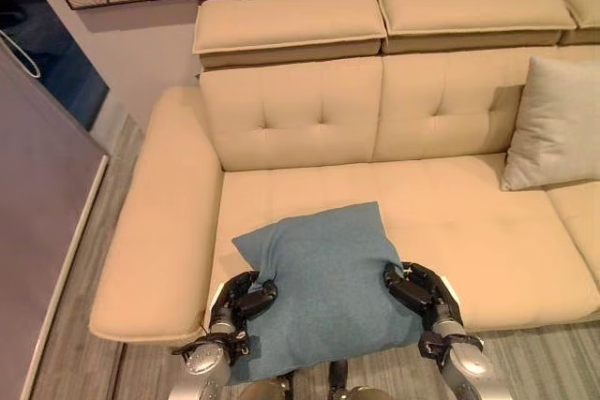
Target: Pick up all the scattered cushions and arrange them neatly on the sofa.
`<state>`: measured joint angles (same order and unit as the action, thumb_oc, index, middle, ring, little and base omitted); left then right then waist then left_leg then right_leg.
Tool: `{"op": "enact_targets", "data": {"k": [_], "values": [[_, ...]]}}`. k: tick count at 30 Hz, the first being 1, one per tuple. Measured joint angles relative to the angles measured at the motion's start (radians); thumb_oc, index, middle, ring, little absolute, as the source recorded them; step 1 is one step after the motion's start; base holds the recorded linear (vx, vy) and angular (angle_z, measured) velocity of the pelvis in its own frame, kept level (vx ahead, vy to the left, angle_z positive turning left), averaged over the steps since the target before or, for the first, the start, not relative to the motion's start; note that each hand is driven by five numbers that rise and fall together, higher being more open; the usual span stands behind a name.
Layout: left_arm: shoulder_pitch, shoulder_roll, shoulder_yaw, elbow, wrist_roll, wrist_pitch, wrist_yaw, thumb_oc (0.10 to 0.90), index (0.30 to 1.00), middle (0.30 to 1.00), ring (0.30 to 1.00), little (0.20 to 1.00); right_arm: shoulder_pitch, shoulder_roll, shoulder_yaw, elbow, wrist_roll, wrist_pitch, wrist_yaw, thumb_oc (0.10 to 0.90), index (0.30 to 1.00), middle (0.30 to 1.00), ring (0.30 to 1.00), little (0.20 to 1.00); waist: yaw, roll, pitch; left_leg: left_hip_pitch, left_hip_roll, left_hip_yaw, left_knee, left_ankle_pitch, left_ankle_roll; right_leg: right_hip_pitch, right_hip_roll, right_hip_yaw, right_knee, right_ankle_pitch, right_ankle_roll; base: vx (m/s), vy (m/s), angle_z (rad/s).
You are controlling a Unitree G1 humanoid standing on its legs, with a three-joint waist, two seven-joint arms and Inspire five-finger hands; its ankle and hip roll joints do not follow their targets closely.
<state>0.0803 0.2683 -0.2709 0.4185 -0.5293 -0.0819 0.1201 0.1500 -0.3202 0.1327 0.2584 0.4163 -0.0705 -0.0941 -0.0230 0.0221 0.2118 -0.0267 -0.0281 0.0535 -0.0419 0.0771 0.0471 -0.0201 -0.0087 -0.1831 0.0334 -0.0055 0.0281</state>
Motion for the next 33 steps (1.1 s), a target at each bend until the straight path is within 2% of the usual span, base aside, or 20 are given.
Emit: {"op": "enact_targets", "data": {"k": [1, 2, 3, 4, 6, 8, 10, 12, 13, 14, 16, 17, 18, 19, 21, 22, 23, 24, 28, 33], "values": [[-0.005, 0.005, -0.001, -0.001, 0.000, 0.000, 0.000, 0.400, 0.300, 0.300, 0.300, 0.300, -0.002, 0.004, -0.003, 0.000, -0.001, 0.001, 0.000, 0.400, 0.300, 0.300, 0.300, 0.300, -0.004, 0.001, 0.000, 0.005, -0.006, 0.002, 0.000, -0.007, 0.009, -0.029, -0.012, -0.001, 0.065, -0.021, 0.014, 0.03, 0.073, -0.19], [-0.012, 0.016, 0.001, -0.003, 0.000, 0.000, 0.000, 0.400, 0.300, 0.300, 0.300, 0.300, -0.007, 0.011, -0.002, 0.000, -0.001, 0.001, 0.001, 0.400, 0.300, 0.300, 0.300, 0.300, -0.001, 0.003, -0.001, 0.015, -0.006, 0.018, -0.001, -0.005, 0.008, -0.111, -0.050, -0.005, 0.250, -0.102, 0.074, 0.12, 0.030, -0.13], [-0.018, 0.041, 0.002, -0.003, 0.000, -0.001, 0.000, 0.400, 0.300, 0.300, 0.300, 0.300, -0.006, 0.027, 0.007, 0.000, -0.001, 0.002, 0.002, 0.400, 0.300, 0.300, 0.300, 0.300, -0.003, 0.003, -0.001, 0.030, -0.015, 0.013, -0.001, -0.010, 0.013, -0.149, -0.101, -0.002, 0.344, -0.124, 0.105, 0.13, 0.027, -0.06], [-0.019, 0.051, 0.006, -0.003, 0.000, -0.001, 0.000, 0.400, 0.300, 0.300, 0.300, 0.300, -0.007, 0.032, 0.012, -0.001, -0.001, 0.002, 0.004, 0.400, 0.300, 0.300, 0.300, 0.300, 0.000, 0.004, 0.000, 0.042, -0.017, 0.007, -0.005, -0.021, 0.012, -0.157, -0.135, -0.004, 0.364, -0.130, 0.112, 0.13, -0.035, 0.08], [-0.019, 0.065, 0.012, -0.003, 0.000, -0.001, 0.000, 0.400, 0.300, 0.300, 0.300, 0.300, -0.008, 0.049, 0.017, -0.003, -0.001, 0.002, 0.008, 0.400, 0.300, 0.300, 0.300, 0.300, 0.010, 0.000, -0.003, 0.064, -0.030, -0.006, -0.019, -0.026, 0.013, -0.133, -0.203, -0.009, 0.283, -0.128, 0.115, 0.10, -0.079, 0.18], [-0.012, 0.069, 0.028, -0.003, 0.000, -0.001, 0.000, 0.400, 0.300, 0.300, 0.300, 0.300, -0.019, 0.057, 0.027, -0.003, -0.001, 0.003, 0.011, 0.400, 0.300, 0.300, 0.300, 0.300, 0.016, 0.000, -0.003, 0.074, -0.027, -0.016, -0.027, -0.030, 0.011, -0.133, -0.229, -0.007, 0.223, -0.110, 0.120, 0.09, -0.088, 0.12], [0.000, 0.070, 0.042, -0.002, 0.000, -0.001, 0.001, 0.400, 0.300, 0.300, 0.300, 0.300, -0.025, 0.058, 0.040, -0.005, -0.001, 0.003, 0.023, 0.400, 0.300, 0.300, 0.300, 0.300, 0.017, -0.005, -0.006, 0.082, -0.027, -0.023, -0.035, -0.033, 0.006, -0.128, -0.241, -0.002, 0.130, -0.040, 0.141, 0.11, -0.136, 0.12], [0.013, 0.071, 0.044, -0.003, 0.000, -0.001, 0.001, 0.400, 0.300, 0.300, 0.300, 0.300, -0.019, 0.057, 0.046, -0.005, -0.002, 0.005, 0.023, 0.400, 0.300, 0.300, 0.300, 0.300, 0.011, -0.020, -0.015, 0.094, -0.027, -0.046, -0.038, -0.038, -0.018, -0.087, -0.232, -0.004, 0.024, 0.022, 0.141, 0.10, -0.167, 0.37], [0.024, 0.068, 0.044, -0.003, 0.000, -0.001, 0.001, 0.400, 0.300, 0.300, 0.300, 0.300, -0.014, 0.054, 0.047, -0.005, -0.002, 0.010, 0.023, 0.400, 0.300, 0.300, 0.300, 0.300, 0.008, -0.025, -0.020, 0.111, -0.022, -0.058, -0.045, -0.039, -0.033, -0.055, -0.221, -0.002, -0.014, 0.093, 0.125, 0.10, -0.178, 0.36], [0.043, 0.049, 0.045, -0.004, 0.000, -0.001, 0.001, 0.400, 0.300, 0.300, 0.300, 0.300, -0.011, 0.048, 0.046, -0.005, -0.002, 0.015, 0.023, 0.400, 0.300, 0.300, 0.300, 0.300, 0.012, -0.008, -0.032, 0.117, 0.004, -0.063, -0.046, -0.046, -0.051, -0.032, -0.196, -0.007, -0.042, 0.110, 0.116, 0.10, -0.214, 0.18], [0.067, 0.035, 0.045, -0.013, 0.000, -0.001, 0.001, 0.400, 0.300, 0.300, 0.300, 0.300, -0.011, 0.032, 0.046, -0.005, -0.002, 0.015, 0.023, 0.400, 0.300, 0.300, 0.300, 0.300, 0.015, 0.006, -0.045, 0.117, 0.031, -0.066, -0.046, -0.052, -0.069, -0.013, -0.163, -0.012, -0.075, 0.117, 0.105, 0.07, -0.286, 0.20], [0.076, -0.002, 0.031, -0.030, 0.000, -0.001, 0.001, 0.400, 0.300, 0.300, 0.300, 0.300, -0.007, -0.005, 0.030, -0.005, -0.002, 0.015, 0.023, 0.400, 0.300, 0.300, 0.300, 0.300, 0.008, 0.018, -0.052, 0.104, 0.083, -0.082, -0.037, -0.032, -0.106, 0.027, -0.108, -0.061, -0.126, 0.125, 0.068, 0.02, -0.269, 0.57], [0.064, -0.015, 0.021, -0.029, 0.000, -0.001, 0.001, 0.400, 0.300, 0.300, 0.300, 0.300, -0.007, -0.025, 0.018, -0.005, -0.001, 0.015, 0.023, 0.400, 0.300, 0.300, 0.300, 0.300, 0.006, 0.015, -0.052, 0.066, 0.099, -0.088, 0.013, -0.031, -0.122, 0.028, -0.085, -0.083, -0.126, 0.114, 0.052, -0.01, -0.300, 0.88], [0.040, -0.020, 0.011, -0.029, 0.000, -0.001, 0.001, 0.400, 0.300, 0.300, 0.300, 0.300, -0.004, -0.022, -0.002, -0.009, -0.001, 0.015, 0.021, 0.400, 0.300, 0.300, 0.300, 0.300, 0.005, -0.005, -0.050, 0.006, 0.097, -0.089, 0.095, -0.024, -0.138, 0.021, -0.091, -0.109, -0.127, 0.104, 0.035, 0.02, -0.143, 0.56], [0.034, -0.022, 0.008, -0.028, -0.001, 0.000, 0.002, 0.400, 0.300, 0.300, 0.300, 0.300, -0.017, -0.033, -0.003, -0.012, -0.001, 0.015, 0.020, 0.400, 0.300, 0.300, 0.300, 0.300, 0.010, -0.007, -0.047, -0.075, 0.123, -0.067, 0.242, 0.012, -0.192, 0.027, -0.057, -0.116, -0.133, 0.071, -0.023, 0.12, -0.108, 0.26], [0.036, -0.020, 0.006, -0.027, -0.001, 0.000, 0.002, 0.400, 0.300, 0.300, 0.300, 0.300, -0.007, -0.028, -0.003, -0.013, -0.001, 0.015, 0.020, 0.400, 0.300, 0.300, 0.300, 0.300, 0.012, -0.019, -0.039, -0.149, 0.132, -0.059, 0.357, -0.002, -0.177, 0.037, -0.055, -0.113, -0.133, 0.059, -0.045, 0.20, 0.020, -0.05], [0.036, -0.019, 0.004, -0.027, -0.001, 0.000, 0.001, 0.400, 0.300, 0.300, 0.300, 0.300, -0.005, -0.026, -0.006, -0.013, -0.001, 0.015, 0.019, 0.400, 0.300, 0.300, 0.300, 0.300, 0.007, -0.020, -0.039, -0.148, 0.110, -0.038, 0.253, -0.017, -0.155, 0.031, -0.054, -0.107, -0.133, 0.057, -0.045, 0.16, 0.040, -0.17], [0.035, -0.020, 0.004, -0.027, -0.001, 0.000, 0.001, 0.400, 0.300, 0.300, 0.300, 0.300, -0.005, -0.025, -0.007, -0.012, -0.001, 0.015, 0.019, 0.400, 0.300, 0.300, 0.300, 0.300, 0.008, -0.019, -0.039, -0.137, 0.109, -0.038, 0.204, -0.003, -0.157, 0.025, -0.050, -0.103, -0.129, 0.057, -0.045, 0.11, 0.051, -0.32], [0.041, -0.019, 0.005, -0.027, -0.001, 0.001, 0.001, 0.400, 0.300, 0.300, 0.300, 0.300, 0.001, -0.025, -0.003, -0.010, -0.001, 0.015, 0.017, 0.400, 0.300, 0.300, 0.300, 0.300, 0.005, -0.012, -0.042, -0.044, 0.095, -0.058, 0.091, -0.004, -0.155, 0.023, -0.006, -0.059, -0.126, 0.059, -0.047, 0.18, 0.090, -0.37], [0.035, -0.018, -0.001, -0.028, 0.000, 0.006, 0.001, 0.400, 0.300, 0.300, 0.300, 0.300, 0.003, -0.025, -0.016, -0.010, -0.001, 0.016, 0.014, 0.400, 0.300, 0.300, 0.300, 0.300, -0.014, -0.010, -0.041, 0.062, 0.082, -0.034, -0.008, -0.003, -0.114, 0.049, 0.018, -0.040, -0.125, 0.060, -0.054, 0.11, 0.090, -0.17]]}}
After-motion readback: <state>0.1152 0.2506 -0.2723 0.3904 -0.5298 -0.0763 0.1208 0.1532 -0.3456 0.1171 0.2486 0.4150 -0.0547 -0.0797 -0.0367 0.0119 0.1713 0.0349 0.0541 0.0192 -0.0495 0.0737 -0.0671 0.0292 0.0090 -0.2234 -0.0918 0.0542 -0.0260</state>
